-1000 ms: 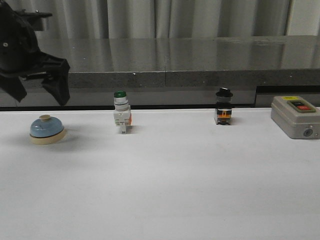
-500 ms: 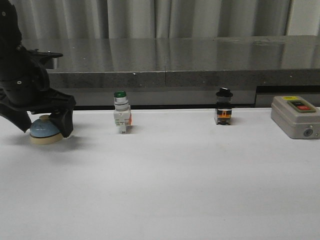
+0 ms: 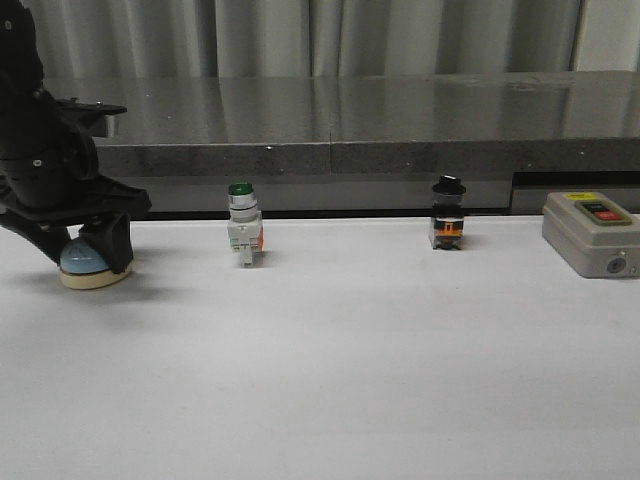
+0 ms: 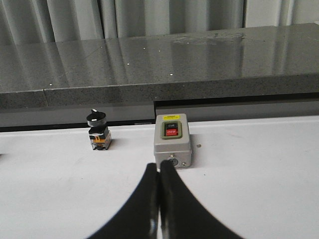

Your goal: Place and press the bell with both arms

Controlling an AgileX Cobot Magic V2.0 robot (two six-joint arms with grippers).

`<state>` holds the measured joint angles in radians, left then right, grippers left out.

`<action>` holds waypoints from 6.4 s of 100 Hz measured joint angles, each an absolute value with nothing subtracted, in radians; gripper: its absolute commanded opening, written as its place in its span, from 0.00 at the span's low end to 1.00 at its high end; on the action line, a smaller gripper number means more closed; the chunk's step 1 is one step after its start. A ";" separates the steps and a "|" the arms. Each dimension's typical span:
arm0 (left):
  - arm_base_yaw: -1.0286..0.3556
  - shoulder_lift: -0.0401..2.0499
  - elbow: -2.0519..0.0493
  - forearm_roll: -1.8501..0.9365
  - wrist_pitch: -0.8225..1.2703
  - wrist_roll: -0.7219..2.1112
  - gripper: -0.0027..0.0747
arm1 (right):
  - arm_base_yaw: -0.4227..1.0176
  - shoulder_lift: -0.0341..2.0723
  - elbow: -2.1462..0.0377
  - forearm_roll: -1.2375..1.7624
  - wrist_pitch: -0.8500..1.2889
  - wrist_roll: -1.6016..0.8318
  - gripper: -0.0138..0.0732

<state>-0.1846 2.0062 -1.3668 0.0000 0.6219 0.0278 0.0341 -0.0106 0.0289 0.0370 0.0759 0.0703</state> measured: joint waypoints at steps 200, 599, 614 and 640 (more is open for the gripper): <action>-0.739 2.019 -1.369 -0.051 0.606 0.047 0.84 | 0.034 -0.011 0.029 0.037 0.076 0.068 0.09; -0.107 -0.004 -0.004 0.067 -0.036 0.000 0.01 | 0.034 -0.011 0.029 0.035 0.076 0.070 0.09; -0.107 -0.004 -0.004 0.100 -0.022 -0.035 0.01 | 0.034 -0.011 0.029 0.035 0.076 0.068 0.09; -0.107 -0.004 -0.004 0.113 -0.015 -0.072 0.01 | 0.034 -0.011 0.029 0.035 0.076 0.068 0.09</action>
